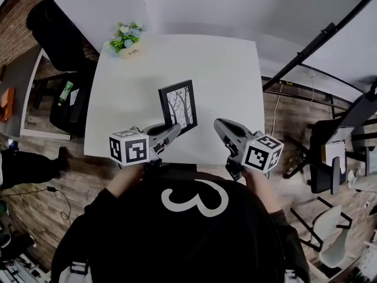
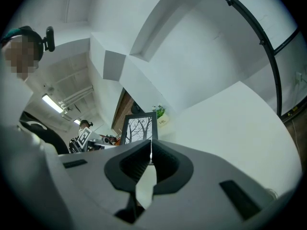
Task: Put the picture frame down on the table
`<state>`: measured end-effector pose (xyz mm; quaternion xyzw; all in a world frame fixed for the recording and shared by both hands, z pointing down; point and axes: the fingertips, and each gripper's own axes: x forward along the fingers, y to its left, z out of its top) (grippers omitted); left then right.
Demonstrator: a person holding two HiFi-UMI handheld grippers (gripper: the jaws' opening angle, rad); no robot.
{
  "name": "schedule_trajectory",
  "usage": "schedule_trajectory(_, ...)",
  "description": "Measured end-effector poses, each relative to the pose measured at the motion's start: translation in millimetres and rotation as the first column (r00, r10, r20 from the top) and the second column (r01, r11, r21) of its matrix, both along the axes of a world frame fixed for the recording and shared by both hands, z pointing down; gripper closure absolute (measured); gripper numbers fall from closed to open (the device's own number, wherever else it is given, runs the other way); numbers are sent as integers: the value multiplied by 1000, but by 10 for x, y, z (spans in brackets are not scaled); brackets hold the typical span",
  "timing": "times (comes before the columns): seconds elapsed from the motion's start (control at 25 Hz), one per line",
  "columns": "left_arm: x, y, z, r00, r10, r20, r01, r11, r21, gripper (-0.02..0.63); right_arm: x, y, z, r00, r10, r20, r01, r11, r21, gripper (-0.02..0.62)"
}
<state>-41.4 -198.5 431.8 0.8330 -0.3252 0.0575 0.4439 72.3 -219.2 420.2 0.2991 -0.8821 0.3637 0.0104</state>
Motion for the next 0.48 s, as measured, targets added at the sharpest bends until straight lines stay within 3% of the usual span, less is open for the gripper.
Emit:
schedule_trajectory(0.36, -29, -162, 236, 1000, 8, 23, -6, 998, -58, 544, -25, -165, 132, 1000, 2, 4, -2, 999, -40, 571)
schedule_trajectory(0.48, -16, -171, 335, 1000, 11, -6, -12, 995, -103, 544, -41, -182, 200, 1000, 1, 11, 0, 998, -57, 571)
